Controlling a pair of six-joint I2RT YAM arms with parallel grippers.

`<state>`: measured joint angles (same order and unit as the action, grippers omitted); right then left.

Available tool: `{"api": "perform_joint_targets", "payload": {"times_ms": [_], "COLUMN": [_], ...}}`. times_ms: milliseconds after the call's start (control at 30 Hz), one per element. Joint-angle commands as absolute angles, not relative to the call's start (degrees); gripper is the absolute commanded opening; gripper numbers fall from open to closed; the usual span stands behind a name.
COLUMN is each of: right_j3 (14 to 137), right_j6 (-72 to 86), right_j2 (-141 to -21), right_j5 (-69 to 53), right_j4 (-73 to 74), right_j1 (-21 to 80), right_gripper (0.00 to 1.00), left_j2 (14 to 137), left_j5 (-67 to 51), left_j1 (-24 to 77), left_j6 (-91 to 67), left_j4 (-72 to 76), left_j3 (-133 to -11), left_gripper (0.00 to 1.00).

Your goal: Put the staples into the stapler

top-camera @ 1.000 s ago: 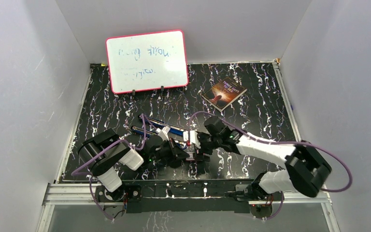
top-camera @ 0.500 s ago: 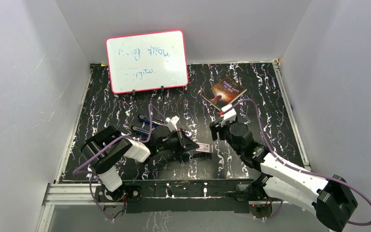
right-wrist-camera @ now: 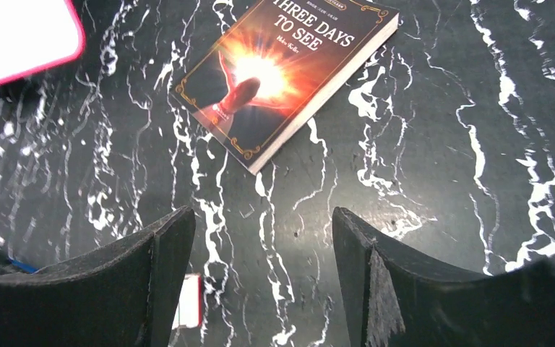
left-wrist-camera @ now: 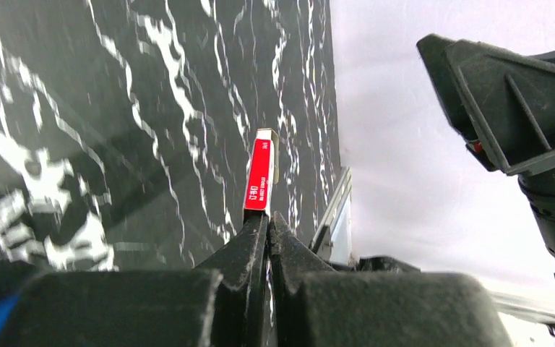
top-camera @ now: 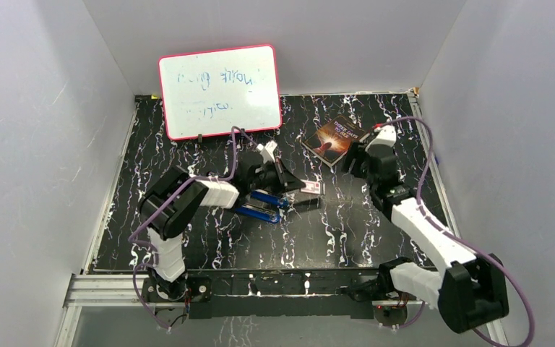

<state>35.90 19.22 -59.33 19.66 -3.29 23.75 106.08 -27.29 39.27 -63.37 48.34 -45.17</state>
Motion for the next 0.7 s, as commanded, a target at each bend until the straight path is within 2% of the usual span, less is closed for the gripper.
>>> {"api": "perform_joint_targets", "payload": {"times_ms": [0,267,467,667], "right_j3": [41.33,40.46,37.48,39.73], "right_j6": [25.80,28.24,33.80,37.74], "right_j2": [-64.99,-71.86,-76.95,-84.29], "right_j5": [5.62,-1.50,-3.38,-7.49], "right_j4": [-0.52,-7.15,-17.18,-19.16], "right_j1": [17.68,16.27,16.32,16.42], "right_gripper": [0.77,0.73,0.68,0.61], "left_j2": [110.45,120.28,123.03,123.06], "left_j5": [-33.37,-42.06,-43.35,-42.95], "left_j1": [35.69,30.31,28.57,28.48], "left_j6": [-58.88,-52.12,-51.39,-50.75], "left_j4": [39.64,26.35,24.82,24.47], "left_j3": [-55.13,-71.04,-72.55,-71.88], "left_gripper": [0.00,0.00,0.00,0.00]}}
